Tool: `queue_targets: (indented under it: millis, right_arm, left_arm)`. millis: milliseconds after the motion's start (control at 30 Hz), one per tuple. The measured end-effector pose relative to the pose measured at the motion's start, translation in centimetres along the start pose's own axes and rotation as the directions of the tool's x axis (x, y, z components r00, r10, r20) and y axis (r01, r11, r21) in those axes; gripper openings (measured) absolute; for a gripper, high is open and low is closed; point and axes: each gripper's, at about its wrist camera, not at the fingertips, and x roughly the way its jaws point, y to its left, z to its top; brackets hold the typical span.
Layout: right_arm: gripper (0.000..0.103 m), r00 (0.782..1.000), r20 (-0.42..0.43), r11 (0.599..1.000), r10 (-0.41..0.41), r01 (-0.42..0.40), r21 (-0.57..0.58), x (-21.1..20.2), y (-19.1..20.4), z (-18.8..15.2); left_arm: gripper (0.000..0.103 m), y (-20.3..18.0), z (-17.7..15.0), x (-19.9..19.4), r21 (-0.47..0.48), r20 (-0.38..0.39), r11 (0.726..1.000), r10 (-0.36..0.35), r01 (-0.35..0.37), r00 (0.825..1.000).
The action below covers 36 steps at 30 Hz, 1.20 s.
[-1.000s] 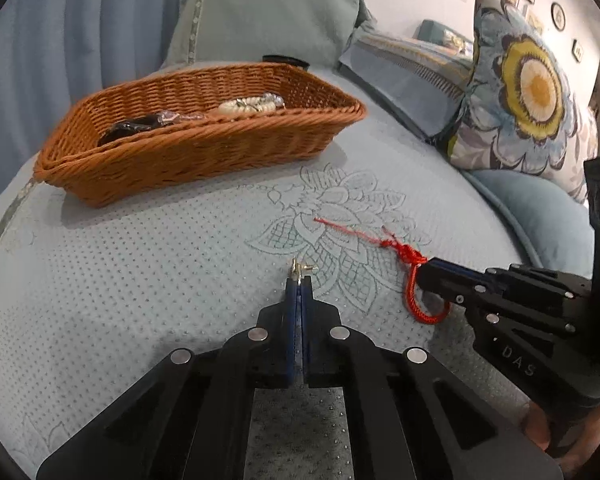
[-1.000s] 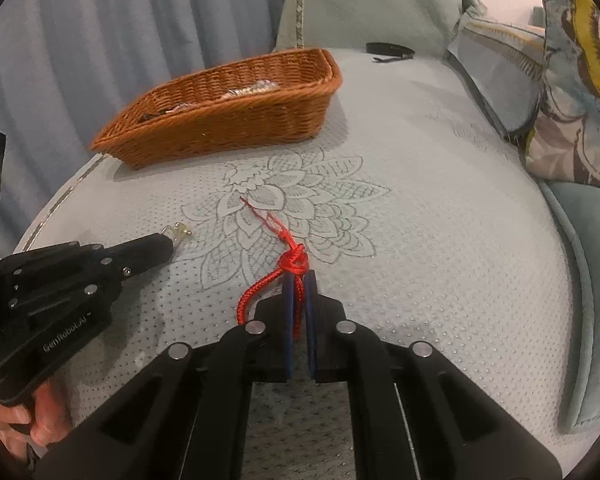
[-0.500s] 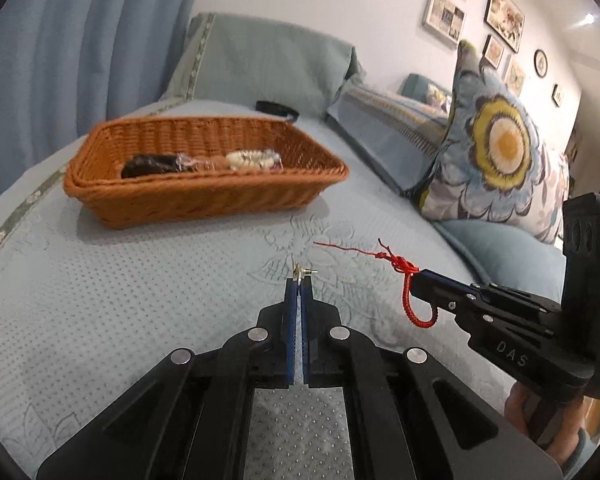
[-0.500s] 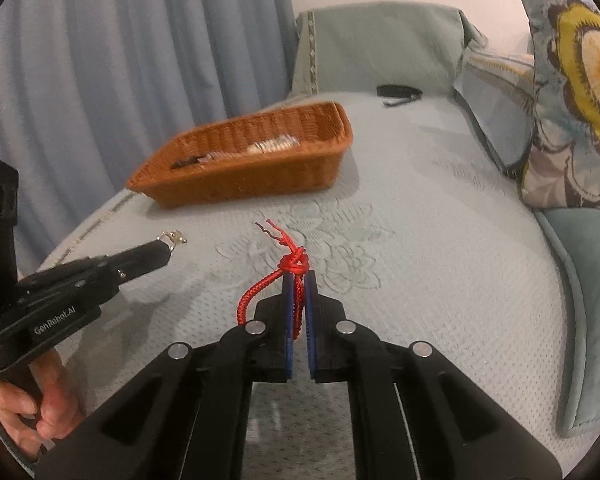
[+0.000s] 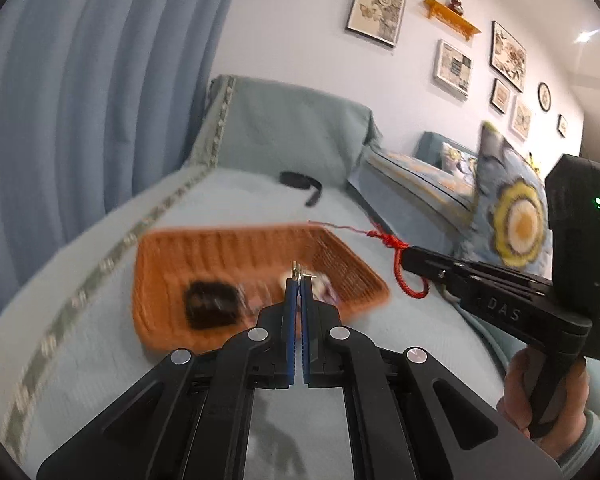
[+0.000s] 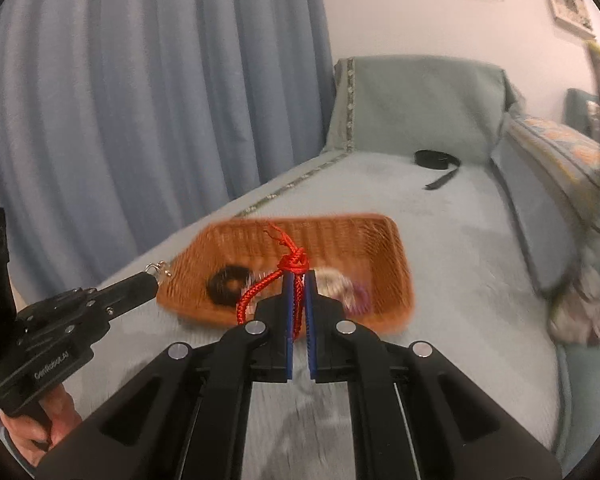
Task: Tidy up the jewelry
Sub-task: 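Carry red keychain and silver ring to the basket and release both tools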
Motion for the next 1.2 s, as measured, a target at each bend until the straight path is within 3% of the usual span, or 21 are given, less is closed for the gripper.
queue_targets:
  millis: [167,300,567,700,767,867,900,1033,1100,1167,1200]
  right_arm:
    - [0.004,0.994,-0.102,0.997,0.026,-0.018,0.081,6.9,-1.5,1.6]
    - [0.004,0.984,-0.177,0.991,0.011,0.012,0.130,11.9,-2.5,2.0]
    - [0.004,0.962,-0.271,0.987,-0.030,0.071,0.143,16.9,-2.4,2.3]
    - [0.006,0.952,-0.306,0.980,0.017,0.046,0.196,17.9,-2.9,2.2]
    - [0.013,0.950,-0.311,0.976,0.037,0.033,0.217,17.8,-3.2,2.2]
    - [0.032,0.956,-0.288,0.969,0.060,0.014,0.249,16.5,-3.9,2.2]
    - [0.043,0.959,-0.277,0.967,0.067,0.005,0.253,16.0,-4.1,2.3]
    - [0.044,0.972,-0.218,0.967,0.092,-0.035,0.253,12.0,-4.2,2.7]
    - [0.044,0.981,-0.174,0.970,0.086,-0.043,0.237,9.1,-3.8,2.5]
    - [0.045,0.988,-0.130,0.974,0.080,-0.050,0.219,6.3,-3.3,2.1]
    - [0.048,0.990,-0.116,0.976,0.078,-0.052,0.213,5.3,-3.2,1.9]
  left_arm:
    - [0.000,2.5,1.8,4.1,-0.042,-0.030,0.999,-0.019,0.017,0.999]
    - [0.000,3.8,1.7,7.6,-0.083,-0.070,0.996,-0.020,0.014,0.997]
    - [0.000,4.6,0.4,10.8,-0.130,-0.103,0.992,-0.015,0.002,0.995]
    - [0.002,5.0,0.1,11.0,-0.136,-0.107,0.991,-0.019,0.005,0.994]
    - [0.014,5.0,0.1,11.0,-0.131,-0.108,0.991,-0.038,0.024,0.993]
    - [0.034,5.0,0.0,10.3,-0.129,-0.100,0.991,-0.034,0.021,0.994]
    - [0.037,5.1,0.0,9.9,-0.132,-0.092,0.991,-0.036,0.024,0.995]
    - [0.040,5.4,0.5,7.3,-0.149,-0.061,0.988,-0.056,0.046,0.997]
    - [0.046,5.1,0.5,4.8,-0.125,-0.032,0.992,-0.040,0.036,0.999]
    - [0.061,4.8,0.2,2.1,-0.108,0.003,0.994,-0.012,0.012,1.000]
    - [0.061,4.5,-0.1,1.0,-0.100,0.017,0.995,0.001,0.000,1.000]
